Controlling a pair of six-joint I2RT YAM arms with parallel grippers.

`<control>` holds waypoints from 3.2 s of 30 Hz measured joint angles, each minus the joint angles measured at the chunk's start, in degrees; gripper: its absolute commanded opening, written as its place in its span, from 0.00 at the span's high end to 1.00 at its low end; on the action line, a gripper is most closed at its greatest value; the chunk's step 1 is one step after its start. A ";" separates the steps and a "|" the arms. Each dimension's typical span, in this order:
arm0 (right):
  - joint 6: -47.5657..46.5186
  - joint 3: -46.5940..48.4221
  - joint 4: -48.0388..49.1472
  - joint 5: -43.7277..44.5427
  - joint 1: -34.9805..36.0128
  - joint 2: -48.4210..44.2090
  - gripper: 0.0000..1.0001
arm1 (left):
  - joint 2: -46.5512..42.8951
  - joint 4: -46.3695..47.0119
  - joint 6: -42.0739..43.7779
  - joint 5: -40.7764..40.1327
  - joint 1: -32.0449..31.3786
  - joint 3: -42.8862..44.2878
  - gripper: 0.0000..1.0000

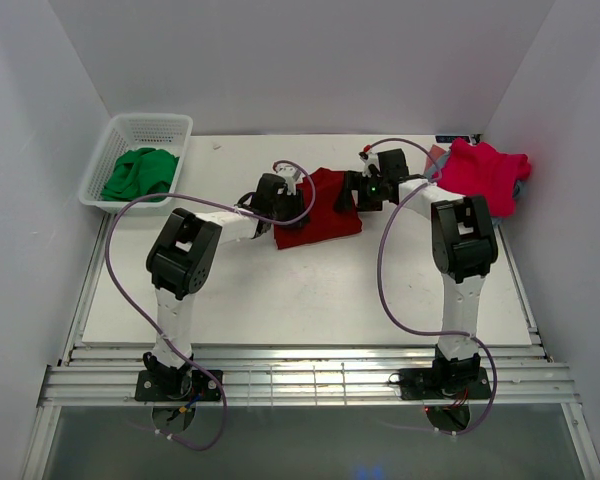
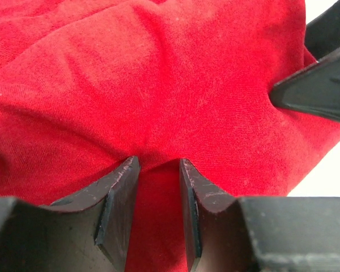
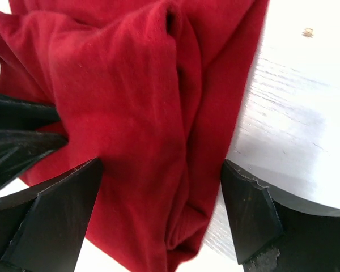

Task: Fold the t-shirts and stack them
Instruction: Put the neatly folded tshirt into the corner of the board with the right arm

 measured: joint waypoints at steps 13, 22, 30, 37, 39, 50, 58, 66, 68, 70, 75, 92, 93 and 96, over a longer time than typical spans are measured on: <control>1.31 0.31 3.34 -4.28 1.01 1.40 0.08 | -0.09 -0.74 0.31 0.48 -0.22 0.33 0.55; 1.42 2.23 5.66 -4.33 6.62 3.30 0.07 | 0.44 -3.08 0.26 1.09 -0.22 2.08 0.55; 2.23 4.59 6.01 -3.21 7.76 5.27 0.55 | 0.44 -3.67 0.04 1.27 -0.07 2.23 0.56; 2.71 4.81 4.20 -2.14 8.31 6.43 0.92 | 0.22 -3.69 0.02 1.27 -0.09 2.05 0.56; 2.56 4.50 4.09 -1.33 8.46 5.90 0.92 | -0.09 -4.26 0.02 1.18 -0.13 2.05 0.56; -1.18 11.04 -13.16 18.03 10.12 1.36 0.92 | -11.58 -19.34 -0.02 -0.28 -0.98 2.71 0.55; -3.30 18.14 -21.18 31.43 5.70 -2.75 0.92 | -23.98 -20.81 -0.22 -1.01 -0.50 -0.76 0.54; -4.83 20.48 -25.86 38.91 -0.68 -5.55 0.92 | -24.59 -21.70 -1.11 -1.29 -0.11 -6.78 0.55; -5.46 21.51 -26.51 39.63 -2.82 -5.60 0.92 | -24.59 -21.84 -1.29 -1.27 -0.09 -7.72 0.55; -6.51 22.99 -27.39 39.91 -5.20 -5.60 0.92 | -24.59 -21.90 -1.51 -1.27 -0.04 -8.35 0.55; -9.31 30.58 -29.29 40.65 -10.86 -5.01 0.92 | -24.63 -21.59 -2.05 -1.27 -0.04 -10.19 0.55; -13.55 35.36 -31.26 43.63 -19.98 -6.08 0.92 | -24.83 -20.57 -3.39 -0.87 -0.02 -16.09 0.55; -13.68 33.97 -31.15 44.02 -20.63 -6.67 0.92 | -24.90 -20.48 -3.39 -0.85 -0.04 -16.09 0.55; -13.81 31.23 -31.54 44.68 -22.21 -7.98 0.92 | -25.42 -20.44 -3.43 -0.83 -0.04 -16.11 0.55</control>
